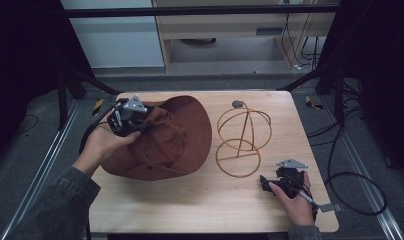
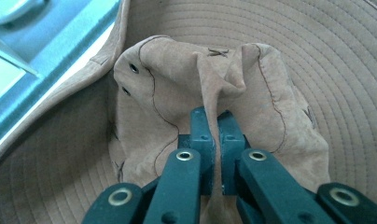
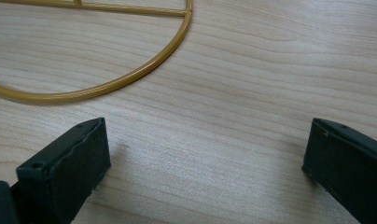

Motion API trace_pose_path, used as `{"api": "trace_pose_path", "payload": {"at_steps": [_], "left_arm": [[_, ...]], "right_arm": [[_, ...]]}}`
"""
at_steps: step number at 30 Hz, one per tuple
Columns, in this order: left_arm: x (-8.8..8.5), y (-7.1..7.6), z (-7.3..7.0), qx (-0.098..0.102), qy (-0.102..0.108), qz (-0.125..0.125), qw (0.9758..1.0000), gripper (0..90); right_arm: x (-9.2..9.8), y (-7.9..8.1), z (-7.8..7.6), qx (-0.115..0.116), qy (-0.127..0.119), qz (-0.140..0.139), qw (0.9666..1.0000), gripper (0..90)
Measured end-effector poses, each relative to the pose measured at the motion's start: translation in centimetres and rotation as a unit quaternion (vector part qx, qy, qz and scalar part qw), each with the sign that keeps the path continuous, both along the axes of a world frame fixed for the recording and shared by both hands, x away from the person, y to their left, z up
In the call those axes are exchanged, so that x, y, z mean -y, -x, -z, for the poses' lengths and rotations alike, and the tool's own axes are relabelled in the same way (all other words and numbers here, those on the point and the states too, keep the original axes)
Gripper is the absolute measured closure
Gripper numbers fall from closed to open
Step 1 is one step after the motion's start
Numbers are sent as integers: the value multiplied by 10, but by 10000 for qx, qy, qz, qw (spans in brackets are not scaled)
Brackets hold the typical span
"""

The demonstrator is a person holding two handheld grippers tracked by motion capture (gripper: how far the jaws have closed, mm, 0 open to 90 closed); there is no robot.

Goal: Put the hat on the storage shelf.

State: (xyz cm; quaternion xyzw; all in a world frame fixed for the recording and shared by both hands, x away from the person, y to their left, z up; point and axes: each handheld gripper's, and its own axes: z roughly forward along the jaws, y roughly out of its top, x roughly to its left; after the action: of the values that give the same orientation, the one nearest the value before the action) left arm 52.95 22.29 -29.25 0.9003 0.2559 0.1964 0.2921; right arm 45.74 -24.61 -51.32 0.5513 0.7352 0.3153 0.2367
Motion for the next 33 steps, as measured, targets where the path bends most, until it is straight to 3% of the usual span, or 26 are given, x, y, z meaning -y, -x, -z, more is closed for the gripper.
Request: {"api": "trace_pose_path", "payload": {"at_steps": [8, 17, 33], "left_arm": [[-4, 17, -22, 188, 129, 131, 9997, 881], [-4, 34, -45, 373, 79, 243, 9990, 880], [-8, 50, -77, 668, 112, 284, 9973, 880]], "right_arm": [[1, 0, 0, 5, -3, -15, 10000, 6], [2, 0, 0, -8, -13, 19, 10000, 6], [4, 1, 0, 2, -8, 7, 10000, 7]]}}
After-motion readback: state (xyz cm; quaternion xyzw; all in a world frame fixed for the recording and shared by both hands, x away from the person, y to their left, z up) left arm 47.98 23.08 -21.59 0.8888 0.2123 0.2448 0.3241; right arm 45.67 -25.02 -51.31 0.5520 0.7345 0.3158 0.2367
